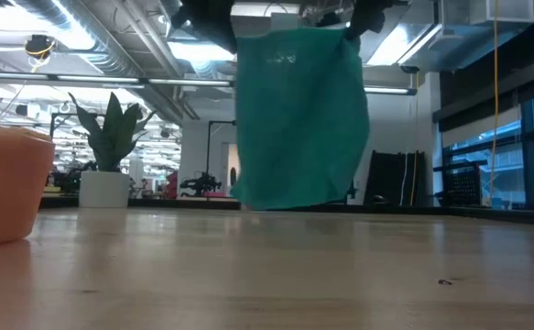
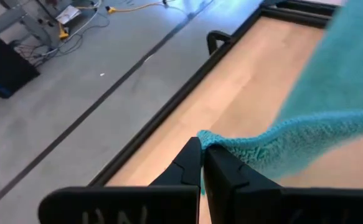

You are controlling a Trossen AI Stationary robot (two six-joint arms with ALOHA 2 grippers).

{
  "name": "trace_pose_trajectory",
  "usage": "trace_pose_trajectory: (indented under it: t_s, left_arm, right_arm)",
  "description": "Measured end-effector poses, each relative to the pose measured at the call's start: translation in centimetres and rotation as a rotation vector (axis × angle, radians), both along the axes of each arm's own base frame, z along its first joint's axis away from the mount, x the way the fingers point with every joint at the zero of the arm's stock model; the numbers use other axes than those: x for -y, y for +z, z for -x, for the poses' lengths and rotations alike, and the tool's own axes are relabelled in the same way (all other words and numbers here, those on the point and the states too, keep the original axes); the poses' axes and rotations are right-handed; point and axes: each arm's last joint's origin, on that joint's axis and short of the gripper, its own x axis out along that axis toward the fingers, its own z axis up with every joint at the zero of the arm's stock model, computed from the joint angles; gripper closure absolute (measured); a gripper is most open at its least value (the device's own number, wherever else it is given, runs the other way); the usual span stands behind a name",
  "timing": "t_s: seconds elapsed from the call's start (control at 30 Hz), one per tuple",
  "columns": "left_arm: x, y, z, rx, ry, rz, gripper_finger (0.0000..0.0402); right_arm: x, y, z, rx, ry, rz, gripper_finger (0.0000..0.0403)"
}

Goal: Roll microfiber towels into tight, uniform cylinder then place into a basket
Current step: Roll the blue microfiber towel

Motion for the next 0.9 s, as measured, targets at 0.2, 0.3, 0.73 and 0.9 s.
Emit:
trace_pose_trajectory:
  t_s: [0.2, 0.3, 0.73, 0.9]
  left_arm:
    - [-1.0, 1.0, 2.0, -0.01, 0.044, 0.001, 0.0401]
    - [-1.7, 1.2, 2.7, -0.038, 0.06, -0.009, 0.0402]
    - [-2.5, 1.6, 3.2, -0.12, -0.002, -0.08, 0.0401]
    - [-2.4, 1.5, 3.1, -0.133, -0.131, -0.026, 0.0401]
  right_arm:
    - [-0.3, -0.2, 0.3, -0.028, 0.067, -0.034, 0.0397]
    - [-0.3, -0.3, 0.5, -0.058, 0.076, -0.026, 0.0397]
    - [-0.4, 0.0, -0.1, 0.002, 0.002, 0.001, 0.0397]
    - [-0.6, 0.1, -0.3, 0.039, 0.077, -0.063, 0.0397]
